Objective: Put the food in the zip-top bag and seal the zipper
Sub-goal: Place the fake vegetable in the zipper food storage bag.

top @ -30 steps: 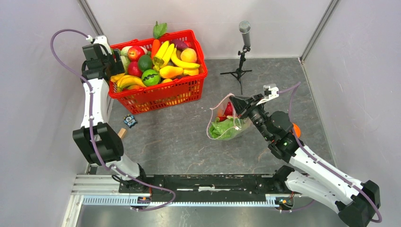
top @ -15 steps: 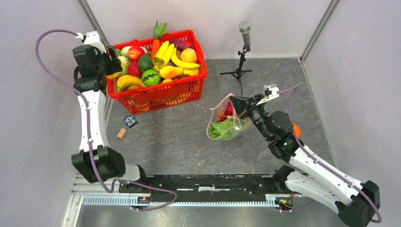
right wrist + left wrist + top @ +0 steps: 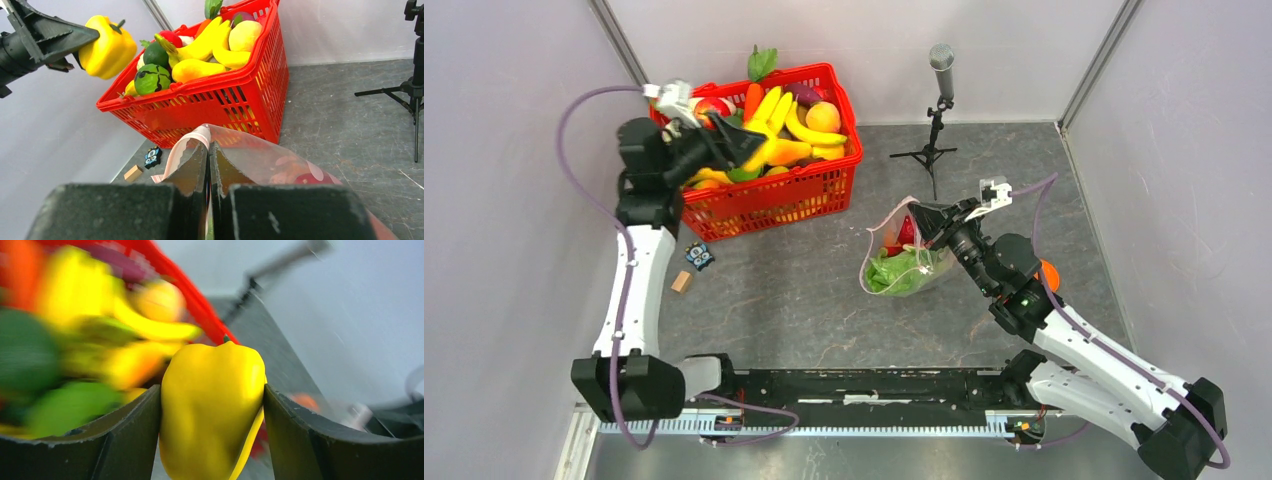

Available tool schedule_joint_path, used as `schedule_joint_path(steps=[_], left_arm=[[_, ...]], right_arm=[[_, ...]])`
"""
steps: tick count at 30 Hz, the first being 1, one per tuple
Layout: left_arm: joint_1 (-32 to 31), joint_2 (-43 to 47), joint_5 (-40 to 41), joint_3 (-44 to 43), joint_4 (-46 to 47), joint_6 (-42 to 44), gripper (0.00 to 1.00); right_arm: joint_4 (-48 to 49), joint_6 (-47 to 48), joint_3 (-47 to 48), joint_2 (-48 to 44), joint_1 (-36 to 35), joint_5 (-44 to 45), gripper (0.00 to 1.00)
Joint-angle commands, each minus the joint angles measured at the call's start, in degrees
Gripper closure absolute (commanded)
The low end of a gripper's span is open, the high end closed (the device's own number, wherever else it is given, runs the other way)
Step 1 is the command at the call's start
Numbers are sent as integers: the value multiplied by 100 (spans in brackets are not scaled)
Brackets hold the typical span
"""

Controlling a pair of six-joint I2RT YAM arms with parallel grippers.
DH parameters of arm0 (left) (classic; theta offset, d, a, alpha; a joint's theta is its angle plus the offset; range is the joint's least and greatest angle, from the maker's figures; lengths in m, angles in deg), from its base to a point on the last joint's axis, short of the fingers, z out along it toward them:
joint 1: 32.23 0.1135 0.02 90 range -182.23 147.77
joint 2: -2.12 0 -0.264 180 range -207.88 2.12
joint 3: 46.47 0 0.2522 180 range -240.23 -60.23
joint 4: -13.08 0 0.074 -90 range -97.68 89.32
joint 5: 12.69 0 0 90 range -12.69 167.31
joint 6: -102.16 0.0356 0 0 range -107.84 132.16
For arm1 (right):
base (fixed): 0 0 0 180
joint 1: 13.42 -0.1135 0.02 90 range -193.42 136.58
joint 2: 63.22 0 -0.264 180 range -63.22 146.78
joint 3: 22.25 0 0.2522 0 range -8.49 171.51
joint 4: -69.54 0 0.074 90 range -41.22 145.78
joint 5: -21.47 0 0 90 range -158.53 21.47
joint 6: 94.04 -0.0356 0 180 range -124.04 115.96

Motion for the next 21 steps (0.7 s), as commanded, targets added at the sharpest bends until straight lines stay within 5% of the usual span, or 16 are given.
schedule_joint_path(steps=[1,14,21], left_arm=[[-1226,441,-1046,287,549,-381,56],[-3515,731,-1279,1556,1356,-581,55],[-4288,533,-125,1604,1049,-290,55]], right_arm=[[289,-19,29,41,21,86,95],[297,-40,138,212,21,94,96],[276,-60,112,120,21,128,96]])
